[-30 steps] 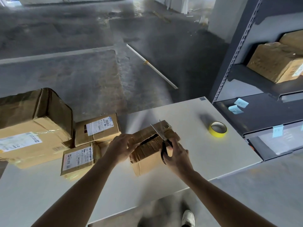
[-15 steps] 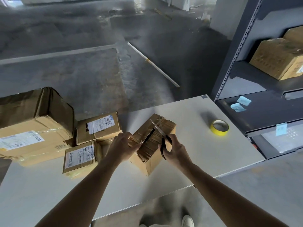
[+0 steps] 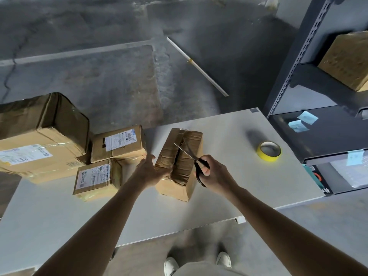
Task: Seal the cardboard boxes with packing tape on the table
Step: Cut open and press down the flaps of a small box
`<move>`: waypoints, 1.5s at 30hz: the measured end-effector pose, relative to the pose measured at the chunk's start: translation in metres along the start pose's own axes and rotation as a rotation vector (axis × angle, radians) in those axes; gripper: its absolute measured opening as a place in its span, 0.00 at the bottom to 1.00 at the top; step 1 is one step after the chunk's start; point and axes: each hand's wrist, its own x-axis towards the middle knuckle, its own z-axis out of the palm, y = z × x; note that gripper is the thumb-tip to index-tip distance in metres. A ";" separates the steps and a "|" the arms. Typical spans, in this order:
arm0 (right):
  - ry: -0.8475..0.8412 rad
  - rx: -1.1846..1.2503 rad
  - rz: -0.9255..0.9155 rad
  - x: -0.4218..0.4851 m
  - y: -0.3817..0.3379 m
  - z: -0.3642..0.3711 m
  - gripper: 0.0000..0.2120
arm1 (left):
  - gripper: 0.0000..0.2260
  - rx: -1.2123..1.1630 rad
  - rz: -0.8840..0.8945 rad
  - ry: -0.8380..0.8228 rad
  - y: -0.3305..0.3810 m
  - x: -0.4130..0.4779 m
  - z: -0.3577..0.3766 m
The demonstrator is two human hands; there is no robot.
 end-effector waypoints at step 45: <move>-0.269 -0.483 -0.384 -0.017 0.015 -0.049 0.16 | 0.42 1.246 0.896 -0.335 0.054 0.010 -0.020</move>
